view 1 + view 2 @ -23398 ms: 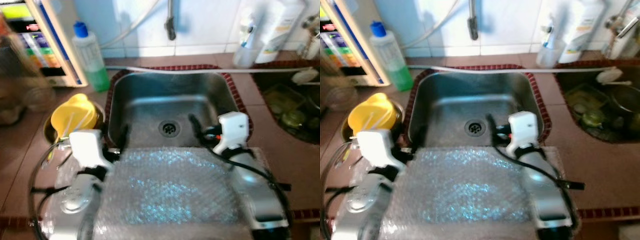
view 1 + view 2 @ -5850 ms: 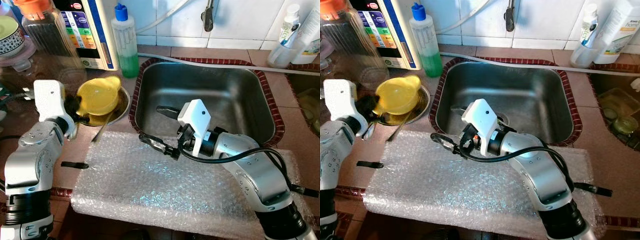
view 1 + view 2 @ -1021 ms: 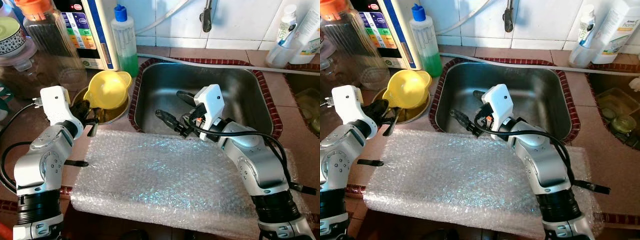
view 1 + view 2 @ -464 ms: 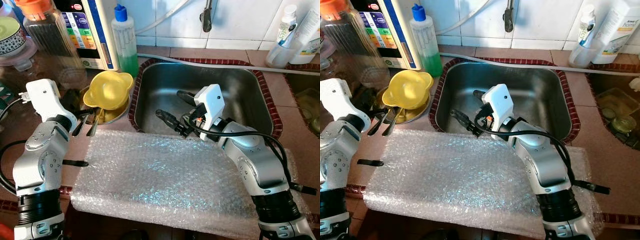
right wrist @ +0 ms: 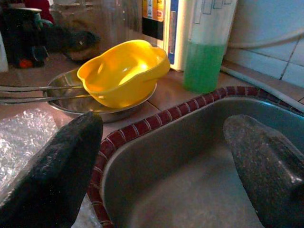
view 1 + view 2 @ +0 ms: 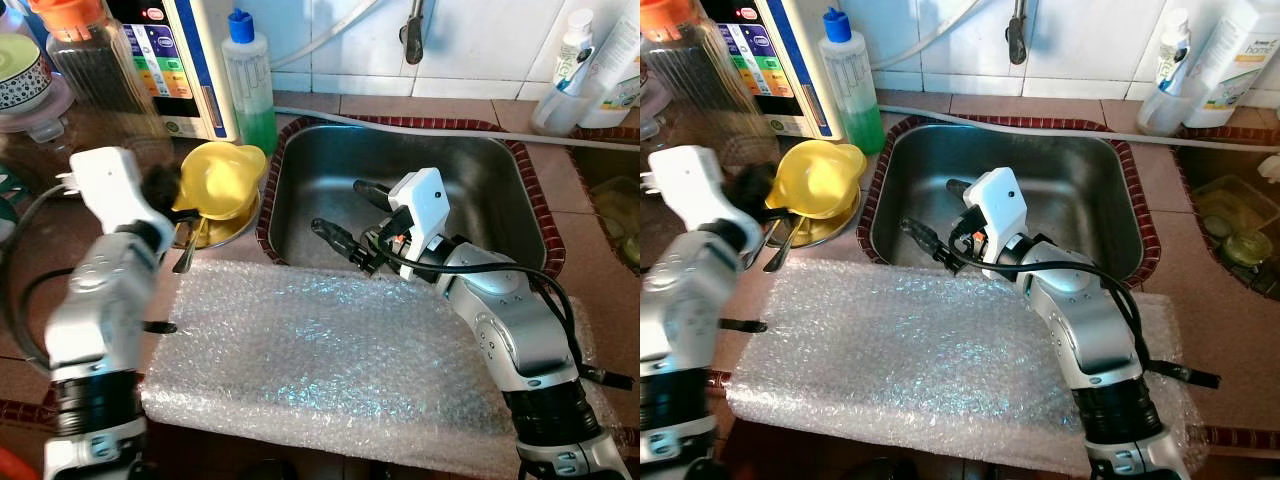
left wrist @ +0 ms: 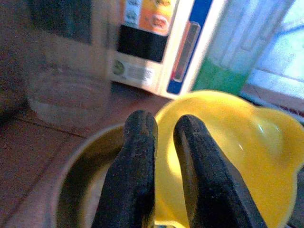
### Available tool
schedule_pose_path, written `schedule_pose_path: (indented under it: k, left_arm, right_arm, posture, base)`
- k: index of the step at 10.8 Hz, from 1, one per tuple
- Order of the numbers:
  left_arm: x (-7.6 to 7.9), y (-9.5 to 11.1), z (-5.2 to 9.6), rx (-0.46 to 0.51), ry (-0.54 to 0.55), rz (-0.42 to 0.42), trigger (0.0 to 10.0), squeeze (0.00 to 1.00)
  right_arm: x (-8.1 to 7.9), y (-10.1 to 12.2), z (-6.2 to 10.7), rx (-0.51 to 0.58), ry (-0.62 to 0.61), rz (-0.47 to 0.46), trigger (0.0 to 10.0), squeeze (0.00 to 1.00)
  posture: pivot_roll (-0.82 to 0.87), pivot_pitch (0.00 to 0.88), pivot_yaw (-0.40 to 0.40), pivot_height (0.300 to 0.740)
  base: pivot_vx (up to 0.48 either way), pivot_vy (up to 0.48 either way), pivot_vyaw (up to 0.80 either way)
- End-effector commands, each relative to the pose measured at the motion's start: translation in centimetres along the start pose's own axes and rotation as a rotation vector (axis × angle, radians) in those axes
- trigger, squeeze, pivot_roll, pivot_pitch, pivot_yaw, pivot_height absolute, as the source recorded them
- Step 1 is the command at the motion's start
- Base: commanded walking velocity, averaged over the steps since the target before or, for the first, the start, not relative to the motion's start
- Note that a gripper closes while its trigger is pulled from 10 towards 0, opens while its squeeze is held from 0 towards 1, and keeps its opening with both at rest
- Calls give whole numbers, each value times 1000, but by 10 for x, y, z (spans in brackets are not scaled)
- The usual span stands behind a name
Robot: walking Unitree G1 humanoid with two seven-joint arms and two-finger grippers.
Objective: Kitchen organization
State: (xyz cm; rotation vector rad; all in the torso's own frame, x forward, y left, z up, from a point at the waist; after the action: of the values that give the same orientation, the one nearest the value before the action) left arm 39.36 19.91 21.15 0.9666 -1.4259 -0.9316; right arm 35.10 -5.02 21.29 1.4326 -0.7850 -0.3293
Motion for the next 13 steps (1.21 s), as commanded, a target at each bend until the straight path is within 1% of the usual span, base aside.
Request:
schedule_pose_path:
  k: [1, 2, 4, 5, 6, 7, 9, 10, 11, 13]
  left_arm:
    - [3, 0, -3, 7, -6, -15, 10000, 1000]
    - [9, -4, -8, 4, -19, -24, 10000, 1000]
    - [11, -6, -14, 15, -19, -40, 10000, 1000]
    - [9, -3, -17, 38, -11, -35, 10000, 1000]
    - [5, 0, -19, 54, 6, -29, 10000, 1000]
    - [-2, -1, -23, 52, 15, -43, 10000, 1000]
    - [-6, -4, -27, 41, 17, -81, 10000, 1000]
    - [-8, -5, -28, 39, 21, -86, 10000, 1000]
    - [-16, -8, -30, 36, 35, -96, 10000, 1000]
    - [-20, -17, -31, -3, 35, -128, 10000, 1000]
  right_arm:
    - [-3, 7, -1, 19, 15, 22, 10000, 0]
    - [-4, 8, -1, 20, 13, 22, 10000, 0]
    - [-6, 7, 1, 18, 13, 20, 10000, 0]
    - [-7, 7, 2, 18, 11, 20, 10000, 0]
    - [-7, 7, 4, 16, 5, 19, 10000, 0]
    - [-7, 6, 6, 14, -1, 18, 10000, 0]
    - [-6, 6, 9, 14, -10, 16, 10000, 0]
    - [-7, 6, 9, 15, -11, 16, 10000, 0]
    - [-7, 7, 11, 15, -10, 18, 10000, 0]
    - [-7, 7, 10, 14, -9, 20, 10000, 0]
  posture:
    - [-128, 185, 55, 740]
    - [-134, 189, 58, 740]
    - [-144, 197, 65, 740]
    - [-151, 201, 71, 740]
    - [-159, 206, 74, 740]
    - [-168, 211, 78, 740]
    - [-177, 217, 84, 740]
    - [-177, 217, 84, 740]
    - [-181, 218, 82, 740]
    - [-180, 218, 80, 740]
  base:
    - [0, 0, 0]
    - [0, 0, 0]
    - [0, 0, 0]
    - [0, 0, 0]
    - [0, 0, 0]
    - [0, 0, 0]
    - [0, 0, 0]
    - [0, 0, 0]
    - [0, 0, 0]
    - [0, 0, 0]
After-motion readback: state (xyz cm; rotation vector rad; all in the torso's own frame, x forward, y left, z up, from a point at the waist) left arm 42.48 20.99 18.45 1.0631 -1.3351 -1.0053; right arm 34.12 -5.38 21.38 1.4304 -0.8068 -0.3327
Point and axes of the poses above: a point about 5 cm out from each wrist's last joint towards the gripper, its own z axis pointing back from the gripper into the wrist, its own y axis along the axis of the wrist's last joint, x = y × z, the point moved 6 cm from there along -z, pointing out of the wrist towards the gripper, and after that the axes turned 7 degrees about z, right-handed, at the moved point
